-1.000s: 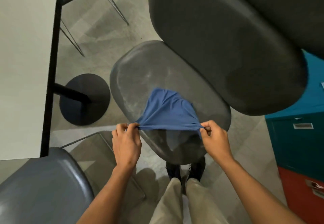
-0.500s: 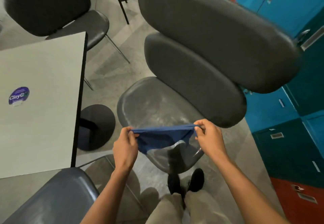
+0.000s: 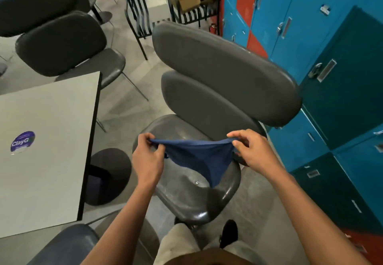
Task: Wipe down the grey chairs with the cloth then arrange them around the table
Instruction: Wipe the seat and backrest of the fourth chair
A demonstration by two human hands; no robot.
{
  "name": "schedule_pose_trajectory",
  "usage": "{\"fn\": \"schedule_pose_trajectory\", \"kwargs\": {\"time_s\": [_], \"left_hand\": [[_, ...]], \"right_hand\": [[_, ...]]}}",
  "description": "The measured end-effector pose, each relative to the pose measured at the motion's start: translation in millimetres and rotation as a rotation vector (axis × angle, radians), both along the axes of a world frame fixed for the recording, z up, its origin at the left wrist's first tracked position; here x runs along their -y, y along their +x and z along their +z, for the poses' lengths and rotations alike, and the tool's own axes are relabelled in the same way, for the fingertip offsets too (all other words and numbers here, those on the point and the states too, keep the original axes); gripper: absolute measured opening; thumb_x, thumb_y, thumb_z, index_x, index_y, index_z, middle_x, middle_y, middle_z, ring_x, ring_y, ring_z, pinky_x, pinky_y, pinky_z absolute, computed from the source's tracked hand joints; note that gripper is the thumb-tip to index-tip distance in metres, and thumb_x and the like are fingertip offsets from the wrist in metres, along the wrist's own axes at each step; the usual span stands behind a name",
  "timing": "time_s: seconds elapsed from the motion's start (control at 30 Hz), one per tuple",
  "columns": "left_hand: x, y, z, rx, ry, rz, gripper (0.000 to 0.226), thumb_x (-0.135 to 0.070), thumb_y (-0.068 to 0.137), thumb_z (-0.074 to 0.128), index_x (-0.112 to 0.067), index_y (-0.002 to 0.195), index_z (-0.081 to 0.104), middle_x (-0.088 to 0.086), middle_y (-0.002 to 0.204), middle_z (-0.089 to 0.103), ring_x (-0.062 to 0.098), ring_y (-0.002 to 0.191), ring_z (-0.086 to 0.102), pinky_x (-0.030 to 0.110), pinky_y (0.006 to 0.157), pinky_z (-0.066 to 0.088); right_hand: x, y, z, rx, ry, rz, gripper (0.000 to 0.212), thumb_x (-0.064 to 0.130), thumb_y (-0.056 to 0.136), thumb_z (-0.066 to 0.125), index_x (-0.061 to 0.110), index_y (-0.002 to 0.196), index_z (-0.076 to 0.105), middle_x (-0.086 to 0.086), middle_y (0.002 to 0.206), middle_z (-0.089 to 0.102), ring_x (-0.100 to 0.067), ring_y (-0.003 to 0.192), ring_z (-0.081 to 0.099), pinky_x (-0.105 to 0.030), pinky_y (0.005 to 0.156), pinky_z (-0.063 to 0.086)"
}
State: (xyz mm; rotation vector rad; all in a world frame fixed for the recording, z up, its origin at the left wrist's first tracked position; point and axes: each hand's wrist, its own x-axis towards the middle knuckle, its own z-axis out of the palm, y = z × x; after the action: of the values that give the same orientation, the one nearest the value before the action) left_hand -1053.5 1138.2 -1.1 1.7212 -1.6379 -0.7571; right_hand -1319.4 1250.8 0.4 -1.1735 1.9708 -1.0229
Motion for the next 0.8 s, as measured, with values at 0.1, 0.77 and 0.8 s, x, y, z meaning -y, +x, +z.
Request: {"fn": "schedule_pose_trajectory", "kwargs": {"time_s": [0.1,0.77,0.8], "left_hand": [[27,-14,7,-0.056,-0.028,0.009,0.018,-0.016,0.088,0.068,-0.020,0.104,0.059,-0.012,0.085,0.064,0.016,0.086,0.065,0.031,0.079,0.048],[286,-123,43,-0.447,-0.013,-0.300,0.024,-0.047,0.095,0.050,-0.029,0.086,0.038,-0.003,0.078,0.066,0.022,0.073,0.070,0.057,0.075,0.058],[299,-135,52,-0.445,-0.048,-0.328,0.026,-0.048,0.098,0.049,-0.027,0.085,0.041,-0.004,0.080,0.070,0.016,0.077,0.072,0.055,0.077,0.059]], "right_hand": [[9,-5,17,-0.068,-0.032,0.037,0.042,-0.009,0.088,0.059,0.023,0.111,0.074,0.003,0.103,0.064,-0.006,0.097,0.064,-0.013,0.087,0.047],[166,-32,78,-0.520,-0.072,-0.560,0.014,0.017,0.094,0.068,0.019,0.106,0.075,-0.002,0.101,0.073,-0.017,0.089,0.066,-0.036,0.086,0.056],[175,-40,83,-0.545,-0.064,-0.572,0.013,0.019,0.094,0.067,0.019,0.105,0.075,-0.002,0.099,0.073,-0.019,0.089,0.066,-0.039,0.087,0.056]]}}
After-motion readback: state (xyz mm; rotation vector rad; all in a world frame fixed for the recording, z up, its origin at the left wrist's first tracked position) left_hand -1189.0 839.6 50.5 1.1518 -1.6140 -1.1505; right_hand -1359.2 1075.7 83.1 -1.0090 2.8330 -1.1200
